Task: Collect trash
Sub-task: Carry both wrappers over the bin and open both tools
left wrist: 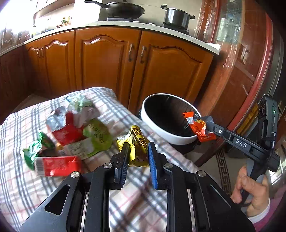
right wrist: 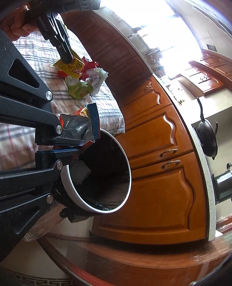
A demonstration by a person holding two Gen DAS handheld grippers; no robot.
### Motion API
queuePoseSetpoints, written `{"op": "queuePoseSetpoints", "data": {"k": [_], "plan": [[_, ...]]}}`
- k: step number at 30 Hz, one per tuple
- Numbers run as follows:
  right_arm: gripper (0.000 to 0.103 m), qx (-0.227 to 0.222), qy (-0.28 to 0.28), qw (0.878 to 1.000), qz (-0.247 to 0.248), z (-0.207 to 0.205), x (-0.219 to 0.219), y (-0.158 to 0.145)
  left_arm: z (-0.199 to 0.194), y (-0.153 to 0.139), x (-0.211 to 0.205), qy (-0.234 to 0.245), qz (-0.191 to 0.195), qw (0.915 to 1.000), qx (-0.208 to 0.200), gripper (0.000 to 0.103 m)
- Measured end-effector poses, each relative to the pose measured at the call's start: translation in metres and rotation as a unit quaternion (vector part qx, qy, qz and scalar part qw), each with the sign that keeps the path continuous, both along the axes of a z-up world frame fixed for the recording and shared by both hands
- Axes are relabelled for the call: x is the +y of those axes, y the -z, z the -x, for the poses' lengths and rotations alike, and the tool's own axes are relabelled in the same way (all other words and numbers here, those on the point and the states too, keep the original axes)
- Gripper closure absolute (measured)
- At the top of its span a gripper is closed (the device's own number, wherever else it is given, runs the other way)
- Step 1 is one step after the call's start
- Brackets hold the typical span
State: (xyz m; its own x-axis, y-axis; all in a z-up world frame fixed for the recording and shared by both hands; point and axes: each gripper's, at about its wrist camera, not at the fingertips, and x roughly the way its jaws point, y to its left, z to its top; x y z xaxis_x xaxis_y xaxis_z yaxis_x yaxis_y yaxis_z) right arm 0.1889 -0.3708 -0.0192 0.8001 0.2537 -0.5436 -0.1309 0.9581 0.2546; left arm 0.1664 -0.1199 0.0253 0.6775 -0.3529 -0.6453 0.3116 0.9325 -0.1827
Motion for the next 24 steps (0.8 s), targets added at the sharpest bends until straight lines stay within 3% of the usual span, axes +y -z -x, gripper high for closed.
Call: {"op": "queuePoseSetpoints", "data": {"k": [24], "plan": [[0.101, 0.011, 0.032, 0.999, -0.007, -0.039, -0.040, 0.004, -0.055, 0.003, -0.062, 0.050, 0.000, 0.9987, 0.013, 0.084]]}}
